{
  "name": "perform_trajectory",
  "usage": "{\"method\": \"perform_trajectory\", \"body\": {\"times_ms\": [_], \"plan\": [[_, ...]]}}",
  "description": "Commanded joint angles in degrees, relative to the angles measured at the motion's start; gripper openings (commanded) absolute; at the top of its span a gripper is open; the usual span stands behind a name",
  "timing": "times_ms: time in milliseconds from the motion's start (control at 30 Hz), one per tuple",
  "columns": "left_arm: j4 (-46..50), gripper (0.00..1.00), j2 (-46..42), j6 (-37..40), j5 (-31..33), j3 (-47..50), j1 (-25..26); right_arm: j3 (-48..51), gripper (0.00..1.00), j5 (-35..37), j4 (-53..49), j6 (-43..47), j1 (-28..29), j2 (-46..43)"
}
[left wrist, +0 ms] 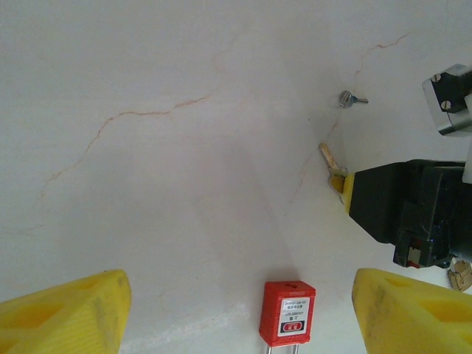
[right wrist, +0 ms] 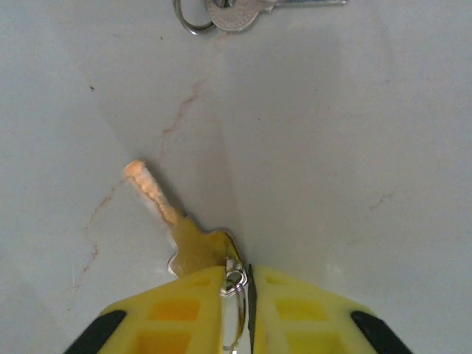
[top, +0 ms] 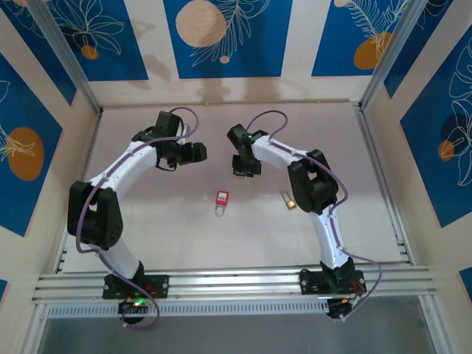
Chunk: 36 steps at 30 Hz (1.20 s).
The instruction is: Unlock with the key
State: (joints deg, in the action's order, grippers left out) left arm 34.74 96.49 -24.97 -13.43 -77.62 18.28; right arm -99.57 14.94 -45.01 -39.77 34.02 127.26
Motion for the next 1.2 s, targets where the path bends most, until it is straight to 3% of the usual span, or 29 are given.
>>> {"method": "perform_trajectory", "body": {"times_ms": [0, 367, 833, 933, 1033, 1167], "plan": [[-0.7, 0.78, -1.1, 0.8, -1.1, 0.4, 0.1, 2.2, 0.12, -0.2, 0.6, -1.3, 0.3, -2.8], [-0.9, 0.78, -0.3, 0.6, -1.9, 0.5, 0.2, 5.4, 0.02, 1.0, 2.0, 0.3, 0.8, -7.4], [-4.8, 0.78, 0.1, 0.2, -6.4, 2.4, 0.5, 12.6, 0.01, 1.0, 4.9, 5.7, 1.5, -19.5], [-9.6, 0.78, -1.1, 0.2, -9.0, 4.5, 1.4, 13.3, 0.01, 0.7, 4.7, 6.4, 1.2, -22.1], [-21.1, 0.81, -4.4, -2.0, -13.7, 10.5, 2.4, 13.8, 0.01, 0.4, 4.2, 7.3, 1.1, -24.6], [-31.4, 0.87, -10.0, -0.2, -8.8, 17.7, 4.9, 14.5, 0.01, 0.1, 3.6, 7.9, 0.5, -27.4]]}}
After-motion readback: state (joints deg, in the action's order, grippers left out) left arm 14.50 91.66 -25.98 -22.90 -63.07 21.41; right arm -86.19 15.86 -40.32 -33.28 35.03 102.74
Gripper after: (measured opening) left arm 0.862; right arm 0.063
